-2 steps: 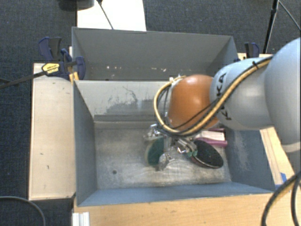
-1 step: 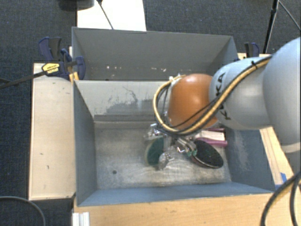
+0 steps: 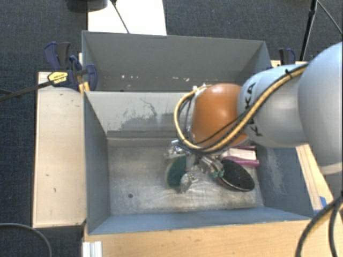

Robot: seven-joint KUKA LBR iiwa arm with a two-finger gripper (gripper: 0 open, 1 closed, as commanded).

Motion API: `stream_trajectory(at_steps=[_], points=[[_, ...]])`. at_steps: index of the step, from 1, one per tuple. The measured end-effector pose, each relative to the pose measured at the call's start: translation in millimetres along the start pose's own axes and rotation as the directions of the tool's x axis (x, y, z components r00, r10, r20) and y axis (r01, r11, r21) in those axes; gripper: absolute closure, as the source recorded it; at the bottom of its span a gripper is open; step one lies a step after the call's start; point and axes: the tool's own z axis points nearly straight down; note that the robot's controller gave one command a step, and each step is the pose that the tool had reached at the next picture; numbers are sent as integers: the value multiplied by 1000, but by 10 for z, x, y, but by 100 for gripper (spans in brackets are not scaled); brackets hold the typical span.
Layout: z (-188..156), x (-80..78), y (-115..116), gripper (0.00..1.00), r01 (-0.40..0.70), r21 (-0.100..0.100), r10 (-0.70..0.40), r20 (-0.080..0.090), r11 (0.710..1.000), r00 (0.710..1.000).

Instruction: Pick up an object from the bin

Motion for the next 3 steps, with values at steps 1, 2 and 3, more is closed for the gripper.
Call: stream_trajectory(at_steps=[1,2,3], points=[[-3,-10,0,0,-13,0,13,1,1000,1000],[-17,-24,-1,100,-10,1,10,5,1000,1000],[-1052,-57,-1,100,-24,2,24,2,1000,1000]])
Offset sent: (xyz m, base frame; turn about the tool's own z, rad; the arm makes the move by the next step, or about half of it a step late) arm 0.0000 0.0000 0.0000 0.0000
